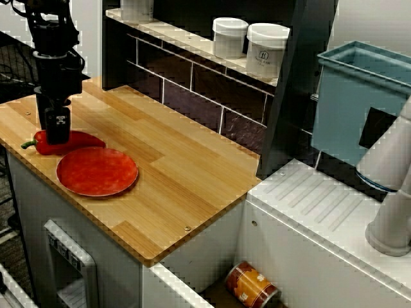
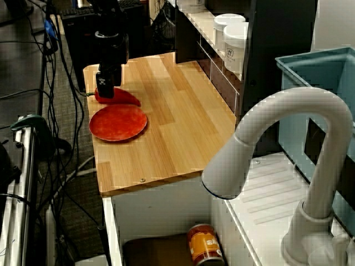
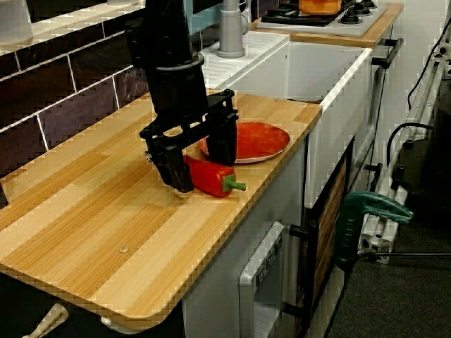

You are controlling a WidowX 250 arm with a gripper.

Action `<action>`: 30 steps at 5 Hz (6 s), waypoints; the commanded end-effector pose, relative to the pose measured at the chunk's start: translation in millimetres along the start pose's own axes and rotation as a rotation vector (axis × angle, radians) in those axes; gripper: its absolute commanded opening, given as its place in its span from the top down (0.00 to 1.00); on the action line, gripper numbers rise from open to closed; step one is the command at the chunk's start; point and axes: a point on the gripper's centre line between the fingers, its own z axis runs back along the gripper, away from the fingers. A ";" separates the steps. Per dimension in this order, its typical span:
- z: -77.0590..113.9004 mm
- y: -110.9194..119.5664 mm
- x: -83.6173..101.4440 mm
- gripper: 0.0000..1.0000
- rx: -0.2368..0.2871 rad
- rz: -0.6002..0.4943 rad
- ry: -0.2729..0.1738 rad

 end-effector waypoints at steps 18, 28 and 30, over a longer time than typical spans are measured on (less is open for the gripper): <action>19.8 -55.8 87.2 1.00 0.102 -0.793 0.023; 30.1 -53.6 78.4 0.00 0.147 -0.722 -0.040; 8.1 -55.8 87.4 0.00 0.135 -0.692 -0.015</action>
